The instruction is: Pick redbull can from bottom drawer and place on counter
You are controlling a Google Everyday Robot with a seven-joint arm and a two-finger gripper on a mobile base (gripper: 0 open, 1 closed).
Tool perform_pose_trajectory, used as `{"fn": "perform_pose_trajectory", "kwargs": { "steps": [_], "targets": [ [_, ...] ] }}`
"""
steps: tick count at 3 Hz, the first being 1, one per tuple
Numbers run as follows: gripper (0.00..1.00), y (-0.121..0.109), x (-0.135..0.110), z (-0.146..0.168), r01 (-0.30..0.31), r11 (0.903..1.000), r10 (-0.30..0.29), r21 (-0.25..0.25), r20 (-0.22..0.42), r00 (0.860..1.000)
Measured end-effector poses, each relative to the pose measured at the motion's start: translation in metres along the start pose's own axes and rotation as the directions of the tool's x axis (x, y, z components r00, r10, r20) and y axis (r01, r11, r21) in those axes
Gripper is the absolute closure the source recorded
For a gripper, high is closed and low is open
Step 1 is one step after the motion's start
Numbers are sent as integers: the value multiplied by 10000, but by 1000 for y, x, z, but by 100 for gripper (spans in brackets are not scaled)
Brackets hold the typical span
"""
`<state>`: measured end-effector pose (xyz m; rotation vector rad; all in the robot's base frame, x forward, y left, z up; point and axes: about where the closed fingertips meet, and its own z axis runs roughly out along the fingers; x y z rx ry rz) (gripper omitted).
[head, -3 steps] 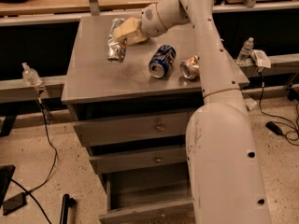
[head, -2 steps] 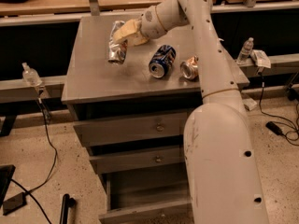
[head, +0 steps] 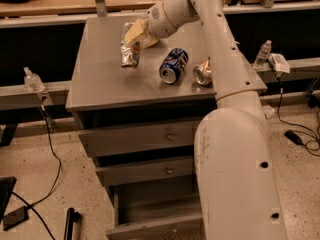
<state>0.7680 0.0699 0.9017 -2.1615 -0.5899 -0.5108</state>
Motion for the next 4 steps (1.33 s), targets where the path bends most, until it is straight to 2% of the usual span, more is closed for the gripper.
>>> {"fn": "perform_pose_trajectory", "kwargs": {
  "steps": [1,2,3,4],
  "targets": [
    [3,1,0,-4,-88,9994,89,-331,40,10000],
    [0,3,-1,-6,-151,9988,153,-468,46,9999],
    [0,-2,4,-11,6,9994,-13,-351,-209,9998],
    [0,-9,13,-23,226,9997,-220,73,-692,9974]
  ]
}}
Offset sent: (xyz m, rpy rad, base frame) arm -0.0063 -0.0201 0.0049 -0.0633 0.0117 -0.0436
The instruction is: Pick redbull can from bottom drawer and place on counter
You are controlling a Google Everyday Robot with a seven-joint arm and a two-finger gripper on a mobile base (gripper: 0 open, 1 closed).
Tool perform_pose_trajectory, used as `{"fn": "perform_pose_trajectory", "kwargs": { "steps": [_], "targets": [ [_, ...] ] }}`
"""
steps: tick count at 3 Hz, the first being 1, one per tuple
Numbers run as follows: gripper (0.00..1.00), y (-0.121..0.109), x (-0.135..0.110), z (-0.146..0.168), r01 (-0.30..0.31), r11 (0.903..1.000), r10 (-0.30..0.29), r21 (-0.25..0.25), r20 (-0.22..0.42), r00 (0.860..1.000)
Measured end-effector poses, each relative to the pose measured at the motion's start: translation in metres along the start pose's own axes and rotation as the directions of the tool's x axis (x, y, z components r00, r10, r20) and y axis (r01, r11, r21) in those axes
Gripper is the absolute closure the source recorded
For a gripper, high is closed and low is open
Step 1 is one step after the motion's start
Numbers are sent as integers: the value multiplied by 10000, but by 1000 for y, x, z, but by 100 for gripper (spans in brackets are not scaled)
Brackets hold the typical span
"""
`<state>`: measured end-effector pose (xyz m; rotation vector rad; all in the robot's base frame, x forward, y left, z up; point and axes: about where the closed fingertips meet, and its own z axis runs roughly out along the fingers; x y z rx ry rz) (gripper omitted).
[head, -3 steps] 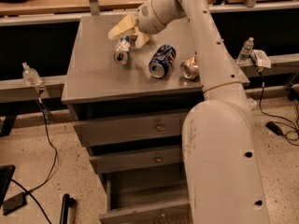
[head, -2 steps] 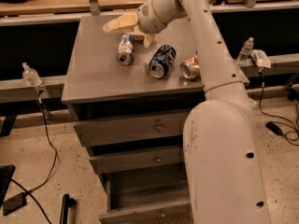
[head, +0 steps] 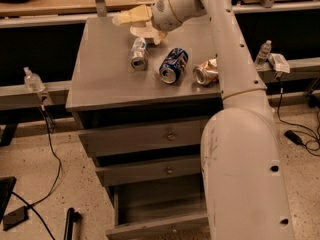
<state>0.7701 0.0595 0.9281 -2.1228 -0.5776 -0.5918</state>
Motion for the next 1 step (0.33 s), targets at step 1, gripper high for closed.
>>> {"fn": "perform_pose_trajectory", "kwargs": {
  "steps": [1],
  "targets": [
    [0,0,0,0,0,10000,0,0,0,10000]
  ]
}}
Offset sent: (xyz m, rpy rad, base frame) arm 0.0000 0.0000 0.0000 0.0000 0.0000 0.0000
